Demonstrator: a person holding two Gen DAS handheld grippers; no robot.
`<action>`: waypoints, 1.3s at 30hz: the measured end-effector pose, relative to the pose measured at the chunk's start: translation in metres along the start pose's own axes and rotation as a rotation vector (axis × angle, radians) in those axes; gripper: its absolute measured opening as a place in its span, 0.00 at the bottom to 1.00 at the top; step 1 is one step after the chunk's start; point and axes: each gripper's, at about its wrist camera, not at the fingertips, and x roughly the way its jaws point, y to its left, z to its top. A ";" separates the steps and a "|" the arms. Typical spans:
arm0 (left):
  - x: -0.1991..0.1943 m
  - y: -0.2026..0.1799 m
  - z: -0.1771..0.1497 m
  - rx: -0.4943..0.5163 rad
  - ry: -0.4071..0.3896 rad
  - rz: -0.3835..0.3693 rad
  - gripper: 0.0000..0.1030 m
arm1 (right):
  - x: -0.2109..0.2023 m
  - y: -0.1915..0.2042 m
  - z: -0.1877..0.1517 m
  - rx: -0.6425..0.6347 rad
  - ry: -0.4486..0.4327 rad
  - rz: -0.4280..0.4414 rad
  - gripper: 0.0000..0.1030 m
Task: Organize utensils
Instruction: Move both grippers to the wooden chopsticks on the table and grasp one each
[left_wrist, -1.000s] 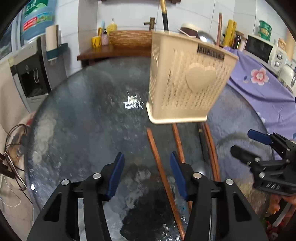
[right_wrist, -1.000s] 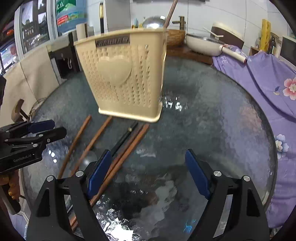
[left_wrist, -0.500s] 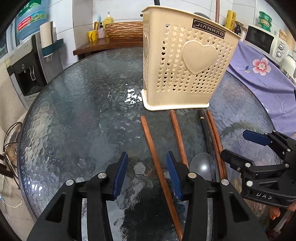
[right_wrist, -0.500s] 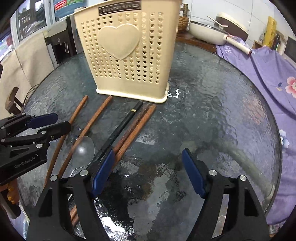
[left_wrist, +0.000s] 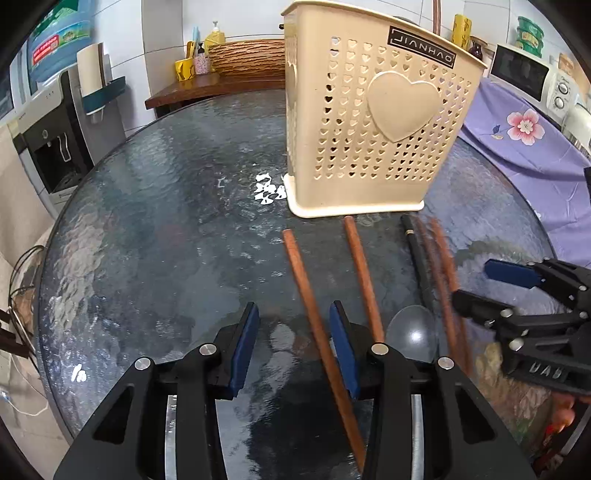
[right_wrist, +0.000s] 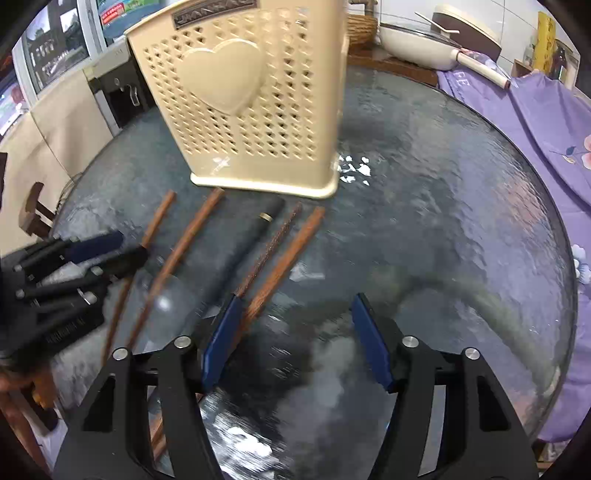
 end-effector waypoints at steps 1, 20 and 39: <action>-0.001 0.002 0.000 -0.002 0.003 0.000 0.38 | -0.001 -0.004 -0.002 -0.001 0.004 -0.007 0.57; 0.015 -0.002 0.023 -0.017 0.027 0.009 0.28 | 0.012 -0.014 0.023 0.110 0.008 -0.032 0.28; 0.027 -0.015 0.037 0.038 0.035 0.005 0.09 | 0.024 0.007 0.041 0.019 0.026 -0.038 0.12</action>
